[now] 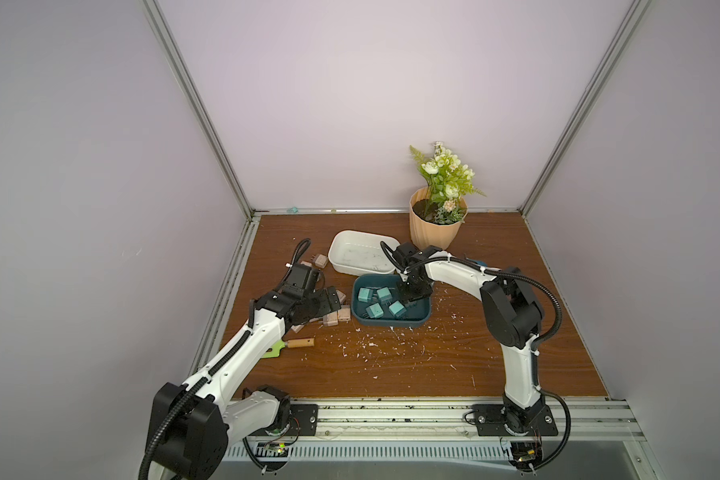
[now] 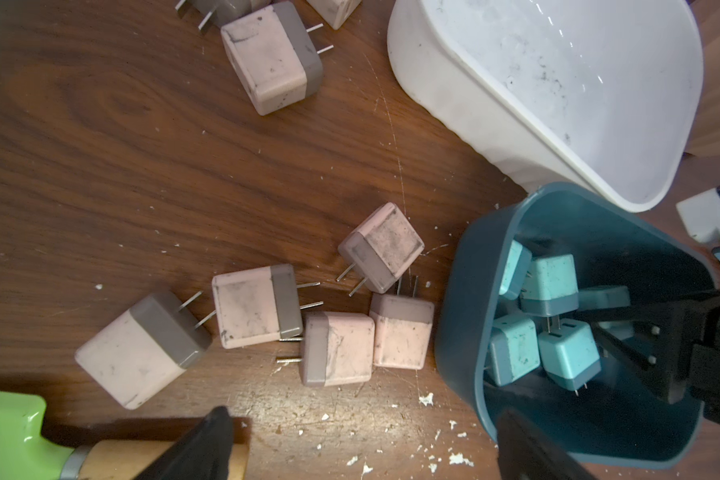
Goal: Place the plugs by color into the storage box
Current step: Place the plug in the storage box.
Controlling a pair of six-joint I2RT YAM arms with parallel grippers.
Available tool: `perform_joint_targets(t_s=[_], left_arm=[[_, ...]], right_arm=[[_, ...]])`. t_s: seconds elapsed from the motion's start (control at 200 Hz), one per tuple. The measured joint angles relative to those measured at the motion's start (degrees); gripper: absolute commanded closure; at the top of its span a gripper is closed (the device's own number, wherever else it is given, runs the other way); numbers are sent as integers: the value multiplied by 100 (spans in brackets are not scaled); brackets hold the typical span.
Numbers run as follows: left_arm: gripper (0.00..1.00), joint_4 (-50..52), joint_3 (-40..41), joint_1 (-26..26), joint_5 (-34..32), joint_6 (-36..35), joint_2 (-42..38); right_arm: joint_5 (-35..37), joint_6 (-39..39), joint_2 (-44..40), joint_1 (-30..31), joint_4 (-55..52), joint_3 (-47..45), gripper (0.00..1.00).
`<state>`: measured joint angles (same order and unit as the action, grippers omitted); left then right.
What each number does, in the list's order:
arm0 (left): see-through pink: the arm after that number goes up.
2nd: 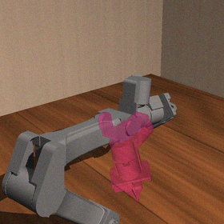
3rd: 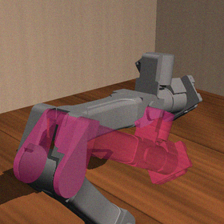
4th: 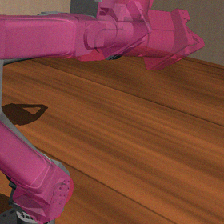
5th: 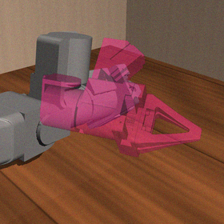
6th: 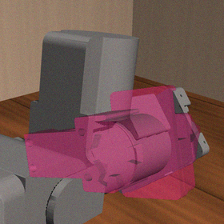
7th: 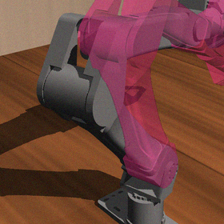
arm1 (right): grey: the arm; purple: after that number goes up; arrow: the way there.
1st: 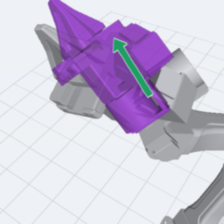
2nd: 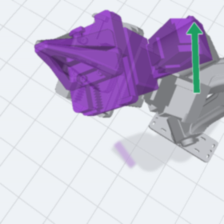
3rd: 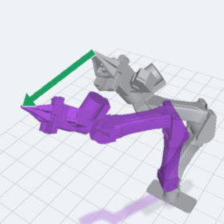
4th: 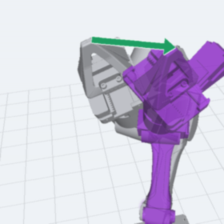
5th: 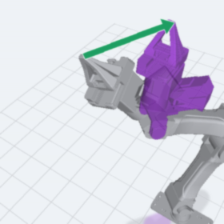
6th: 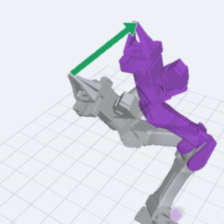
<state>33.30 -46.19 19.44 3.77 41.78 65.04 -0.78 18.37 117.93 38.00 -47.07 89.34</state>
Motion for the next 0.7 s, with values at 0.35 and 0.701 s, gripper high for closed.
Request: perform_joint_targets(t_s=[0.35, 0.701], left_arm=[[0, -39, 0, 0, 7, 2, 42], [0, -181, 0, 0, 48, -2, 162]], right_arm=[[210, -17, -186, 61, -1182, 1749, 12], [678, 94, -678, -883, -1526, 2044, 10]])
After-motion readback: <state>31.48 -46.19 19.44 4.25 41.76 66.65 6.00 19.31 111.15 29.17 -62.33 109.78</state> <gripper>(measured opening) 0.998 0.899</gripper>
